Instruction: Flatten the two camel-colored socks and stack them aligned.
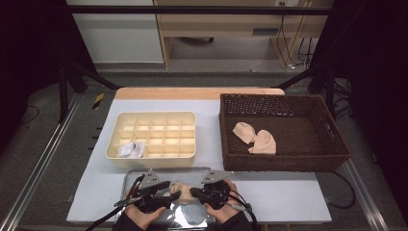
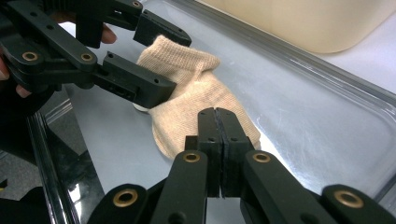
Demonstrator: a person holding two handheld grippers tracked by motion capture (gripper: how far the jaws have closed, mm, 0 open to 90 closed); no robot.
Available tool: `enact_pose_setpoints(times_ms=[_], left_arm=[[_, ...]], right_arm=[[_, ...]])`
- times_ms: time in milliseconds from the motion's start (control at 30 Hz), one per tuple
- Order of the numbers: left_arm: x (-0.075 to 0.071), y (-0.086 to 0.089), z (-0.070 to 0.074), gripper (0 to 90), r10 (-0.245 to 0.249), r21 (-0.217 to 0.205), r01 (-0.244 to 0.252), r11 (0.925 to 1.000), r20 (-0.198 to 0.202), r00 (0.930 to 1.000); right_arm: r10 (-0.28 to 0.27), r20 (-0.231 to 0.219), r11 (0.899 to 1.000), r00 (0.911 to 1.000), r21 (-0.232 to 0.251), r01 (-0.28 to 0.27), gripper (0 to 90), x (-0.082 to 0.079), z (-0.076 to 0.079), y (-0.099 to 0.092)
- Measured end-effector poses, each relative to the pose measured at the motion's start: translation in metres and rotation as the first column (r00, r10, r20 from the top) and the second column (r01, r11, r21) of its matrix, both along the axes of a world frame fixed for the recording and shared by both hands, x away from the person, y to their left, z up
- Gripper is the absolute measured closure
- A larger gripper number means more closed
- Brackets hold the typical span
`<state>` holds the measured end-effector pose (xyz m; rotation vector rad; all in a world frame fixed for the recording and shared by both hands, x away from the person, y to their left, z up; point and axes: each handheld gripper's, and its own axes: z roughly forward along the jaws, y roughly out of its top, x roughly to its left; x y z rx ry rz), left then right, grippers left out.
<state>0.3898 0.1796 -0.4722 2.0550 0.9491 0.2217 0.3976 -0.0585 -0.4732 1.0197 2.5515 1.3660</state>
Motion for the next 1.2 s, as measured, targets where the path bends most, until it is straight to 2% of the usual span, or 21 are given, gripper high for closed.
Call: enact_pose_setpoints(times_ms=[300, 333, 533, 633, 733, 800, 1033, 1200], left_arm=[[0.000, -0.002, -0.004, 42.1, -0.032, -0.020, 0.031, 0.9993, -0.036, 0.9989], [0.000, -0.003, -0.005, 43.0, -0.038, -0.035, 0.037, 0.9987, -0.051, 0.9980], [0.000, -0.003, -0.005, 53.6, -0.067, -0.062, 0.062, 0.9962, -0.078, 0.9947], [-0.002, -0.002, -0.004, 63.1, -0.069, -0.072, 0.064, 0.9954, -0.079, 0.9945], [-0.003, -0.002, -0.002, 66.3, -0.064, -0.074, 0.058, 0.9956, -0.079, 0.9948], [-0.003, 0.000, 0.001, 66.9, -0.067, -0.099, 0.058, 0.9934, -0.086, 0.9940], [-0.008, 0.004, 0.015, 67.2, -0.076, -0.136, 0.071, 0.9881, -0.032, 0.9965], [-0.007, 0.010, 0.023, 67.1, -0.060, -0.128, 0.059, 0.9900, -0.009, 0.9981]], right_arm=[[0.000, 0.004, 1.000, 1.0000, -0.005, 0.000, 89.9, -0.001, -0.002, -0.002], [0.000, 0.004, 1.000, 1.0000, -0.006, 0.000, 90.0, 0.000, -0.002, -0.002], [-0.004, -0.001, 1.000, 1.0000, -0.007, 0.004, 90.0, 0.000, -0.003, -0.002], [-0.005, -0.006, 1.000, 1.0000, -0.008, 0.005, 90.0, 0.000, -0.002, -0.002], [-0.001, -0.006, 1.000, 1.0000, -0.006, 0.001, 90.0, 0.001, -0.002, -0.003], [-0.001, -0.007, 1.000, 1.0000, -0.005, 0.000, 89.9, 0.000, -0.002, -0.003], [0.018, 0.009, 1.000, 0.9998, 0.011, -0.018, 90.0, -0.002, 0.004, -0.004], [0.016, 0.043, 0.999, 0.9990, 0.033, -0.017, 89.2, -0.002, 0.013, -0.008]])
